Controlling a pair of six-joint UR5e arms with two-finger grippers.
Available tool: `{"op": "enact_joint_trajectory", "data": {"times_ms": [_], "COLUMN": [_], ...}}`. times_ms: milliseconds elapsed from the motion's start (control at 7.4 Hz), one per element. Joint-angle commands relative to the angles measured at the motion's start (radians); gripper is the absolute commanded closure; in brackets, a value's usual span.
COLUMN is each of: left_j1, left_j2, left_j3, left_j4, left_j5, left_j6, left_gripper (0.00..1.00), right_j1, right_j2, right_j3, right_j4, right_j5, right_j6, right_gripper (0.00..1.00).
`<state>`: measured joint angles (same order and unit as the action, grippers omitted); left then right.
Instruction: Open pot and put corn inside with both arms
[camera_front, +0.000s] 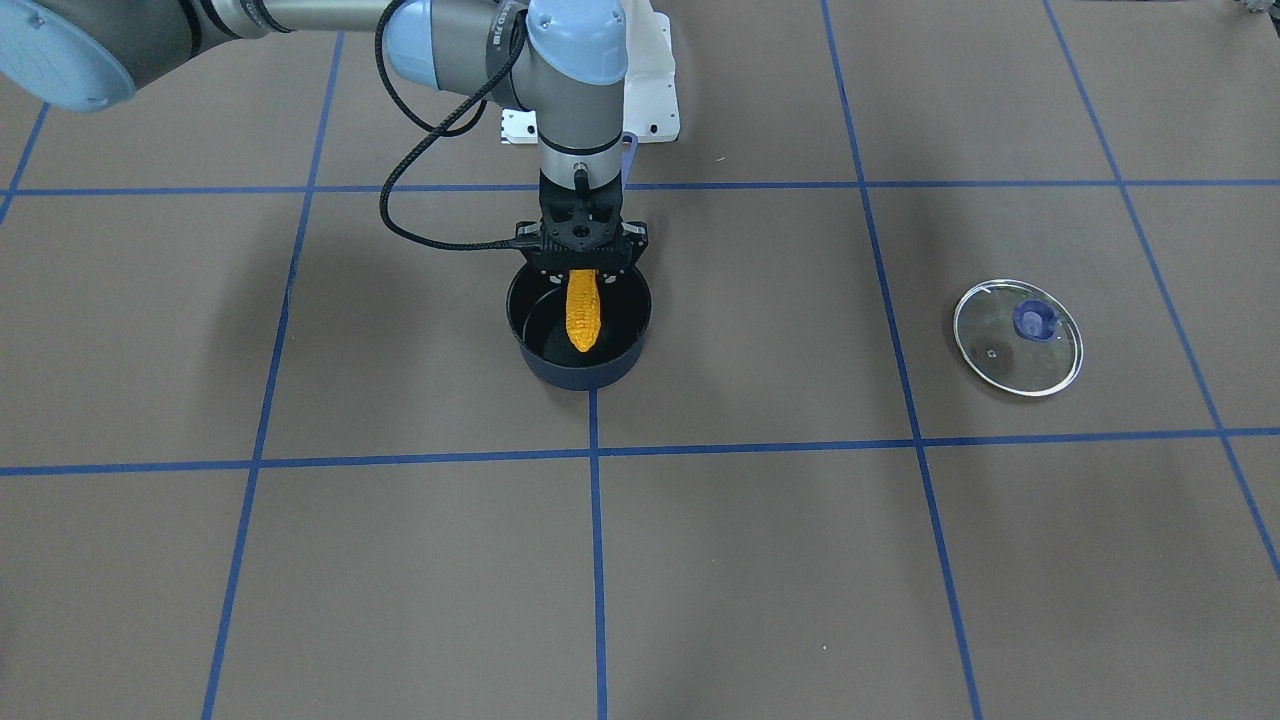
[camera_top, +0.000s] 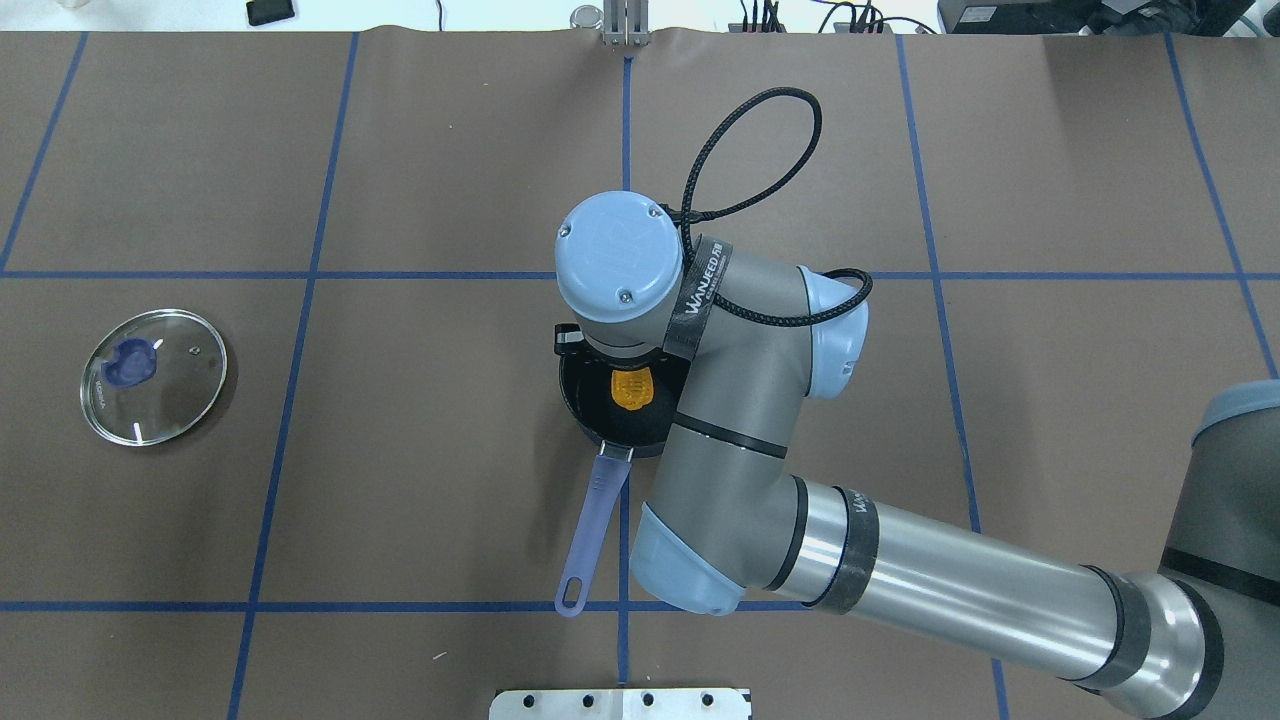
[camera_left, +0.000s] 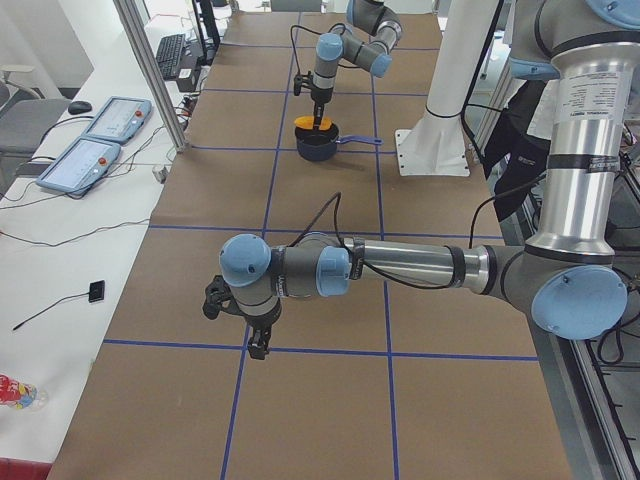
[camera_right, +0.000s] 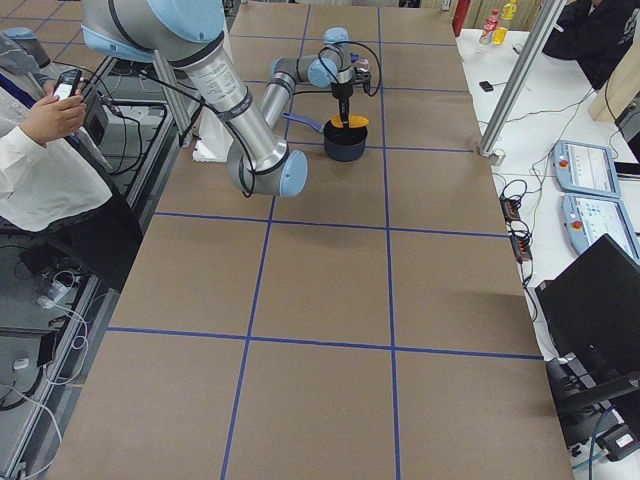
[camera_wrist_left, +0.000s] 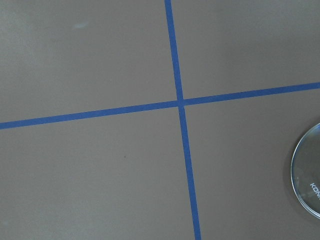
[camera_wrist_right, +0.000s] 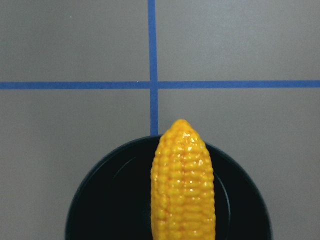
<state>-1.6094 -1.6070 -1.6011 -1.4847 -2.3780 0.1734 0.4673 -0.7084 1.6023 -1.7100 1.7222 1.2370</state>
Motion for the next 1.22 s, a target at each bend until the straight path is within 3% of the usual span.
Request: {"op": "enact_joint_trajectory", "data": {"times_ms": [0,270,541,811,1081], "left_j1": [-0.001,0.0,-0.001,-0.001,-0.003], "left_j2": [0.002,0.002,0.004,-0.005,0.015], "left_j3": [0.001,0.001,-0.002,-0.013,-0.045], "left_j4": [0.0,0.0,0.0,0.011,0.011], "left_j5": [0.0,0.0,-0.001,0.003,0.006], "left_j6": [0.001,0.002,0.002,0.0,0.0], "left_gripper": [0.02,0.02,0.02,0.02,0.02], "right_j1": [-0.004,0.008,0.103,0.257,0.486], "right_j2": [-0.002,-0.005,-0.017,-0.154,-0.294], "right_j3": [-0.042,-0.032,-0.016,0.098,0.097], "right_j4": [0.053,0.05,0.047,0.052,0.062], "right_j5": [-0.041,-0.03,0.069,0.21,0.345], "right_j6": [0.002,-0.008,-0.03,-0.223,-0.568], "right_gripper": [0.0,0.0,0.0,0.0,0.0]}}
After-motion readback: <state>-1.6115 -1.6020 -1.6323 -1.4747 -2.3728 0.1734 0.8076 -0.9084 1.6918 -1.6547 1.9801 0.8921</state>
